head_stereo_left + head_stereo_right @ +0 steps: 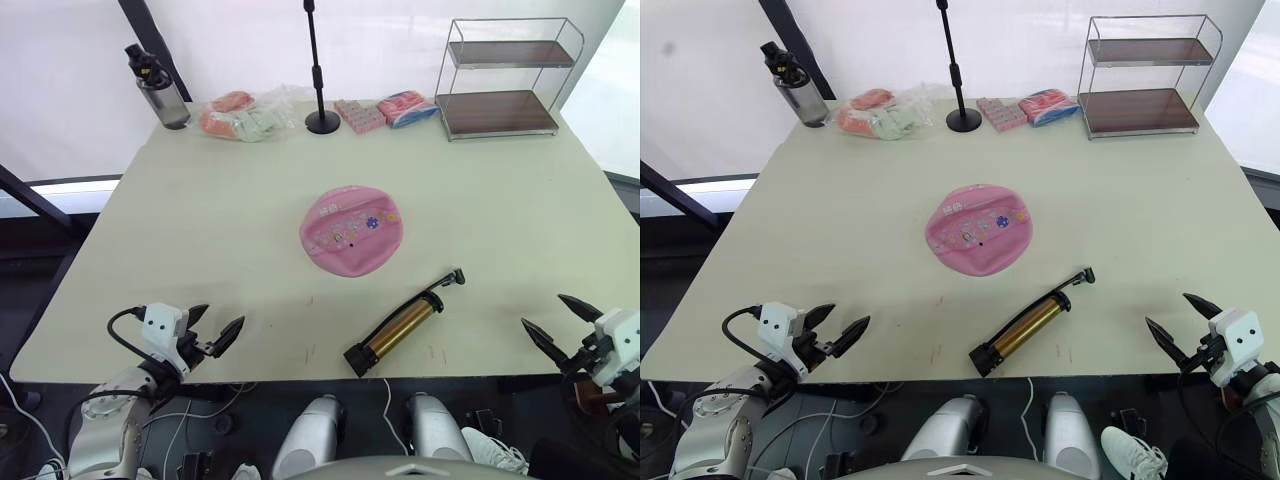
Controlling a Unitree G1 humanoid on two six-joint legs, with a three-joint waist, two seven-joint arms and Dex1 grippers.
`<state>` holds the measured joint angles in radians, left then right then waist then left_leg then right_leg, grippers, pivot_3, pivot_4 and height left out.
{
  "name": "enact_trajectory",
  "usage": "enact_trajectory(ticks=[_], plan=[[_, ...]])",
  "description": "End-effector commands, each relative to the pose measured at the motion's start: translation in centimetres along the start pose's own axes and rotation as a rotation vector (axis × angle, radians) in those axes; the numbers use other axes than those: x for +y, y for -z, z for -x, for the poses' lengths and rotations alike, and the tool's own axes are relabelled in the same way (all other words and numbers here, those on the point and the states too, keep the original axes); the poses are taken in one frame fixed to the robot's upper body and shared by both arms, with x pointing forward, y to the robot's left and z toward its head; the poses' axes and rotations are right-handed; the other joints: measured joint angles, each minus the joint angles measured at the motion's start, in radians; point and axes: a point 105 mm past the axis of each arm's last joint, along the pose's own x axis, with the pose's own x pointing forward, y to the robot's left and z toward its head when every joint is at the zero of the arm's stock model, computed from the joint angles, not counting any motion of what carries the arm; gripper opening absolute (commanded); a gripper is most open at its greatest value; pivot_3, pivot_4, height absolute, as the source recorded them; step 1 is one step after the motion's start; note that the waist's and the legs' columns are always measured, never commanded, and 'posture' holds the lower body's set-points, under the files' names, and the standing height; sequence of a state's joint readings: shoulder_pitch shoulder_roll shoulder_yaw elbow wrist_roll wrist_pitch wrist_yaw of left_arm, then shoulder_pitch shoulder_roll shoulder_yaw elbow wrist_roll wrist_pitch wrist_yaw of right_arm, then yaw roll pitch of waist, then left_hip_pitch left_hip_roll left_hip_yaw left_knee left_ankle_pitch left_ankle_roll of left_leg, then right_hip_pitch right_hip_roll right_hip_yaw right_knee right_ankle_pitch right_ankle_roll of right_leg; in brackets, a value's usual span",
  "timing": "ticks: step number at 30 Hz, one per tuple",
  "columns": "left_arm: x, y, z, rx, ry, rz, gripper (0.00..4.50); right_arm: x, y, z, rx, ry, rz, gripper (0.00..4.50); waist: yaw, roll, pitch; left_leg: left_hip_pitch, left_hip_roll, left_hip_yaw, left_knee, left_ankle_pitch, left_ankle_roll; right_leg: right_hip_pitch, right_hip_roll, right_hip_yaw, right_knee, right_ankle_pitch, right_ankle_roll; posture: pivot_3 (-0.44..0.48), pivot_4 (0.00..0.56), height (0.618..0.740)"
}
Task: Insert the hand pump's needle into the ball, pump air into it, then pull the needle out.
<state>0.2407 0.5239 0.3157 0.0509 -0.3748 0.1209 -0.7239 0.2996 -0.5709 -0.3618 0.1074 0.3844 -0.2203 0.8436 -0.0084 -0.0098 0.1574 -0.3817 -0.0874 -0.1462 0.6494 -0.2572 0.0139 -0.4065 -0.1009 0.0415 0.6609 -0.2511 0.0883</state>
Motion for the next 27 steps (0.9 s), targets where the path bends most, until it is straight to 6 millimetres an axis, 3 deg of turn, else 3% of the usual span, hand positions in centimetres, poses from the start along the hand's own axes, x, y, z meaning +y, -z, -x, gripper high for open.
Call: enact_trajectory(ticks=[1,18,21,27], plan=[[0.2,-1.0,0.4,-0.032,-0.009,-0.027,4.47,-0.8,-0.8,0.2,-0.026,0.010,0.023,4.50,0.000,0.000,0.000,0.000,0.000,0.000,0.000,0.000,0.000,0.000,0.000,0.000,0.000,0.000,0.000,0.000,0.150,0.736],[0.5,-1.6,0.4,-0.055,0.008,-0.067,4.47,-0.8,-0.4,0.5,-0.013,-0.023,0.011,4.50,0.000,0.000,0.000,0.000,0.000,0.000,0.000,0.000,0.000,0.000,0.000,0.000,0.000,0.000,0.000,0.000,0.150,0.736],[-0.2,-2.4,0.1,-0.054,0.065,-0.107,4.47,-0.4,-0.7,1.2,-0.013,-0.058,0.024,4.50,0.001,0.000,0.000,0.000,0.000,0.000,0.000,0.000,0.000,0.000,0.000,0.000,0.000,0.000,0.000,0.000,0.150,0.736],[-3.6,-3.7,-0.7,-0.029,0.253,-0.160,4.47,1.1,-2.6,2.1,-0.045,-0.190,0.026,4.50,0.000,0.000,0.000,0.000,0.000,0.001,0.000,0.000,0.000,0.000,0.000,0.000,-0.001,0.000,0.000,0.000,0.150,0.736]])
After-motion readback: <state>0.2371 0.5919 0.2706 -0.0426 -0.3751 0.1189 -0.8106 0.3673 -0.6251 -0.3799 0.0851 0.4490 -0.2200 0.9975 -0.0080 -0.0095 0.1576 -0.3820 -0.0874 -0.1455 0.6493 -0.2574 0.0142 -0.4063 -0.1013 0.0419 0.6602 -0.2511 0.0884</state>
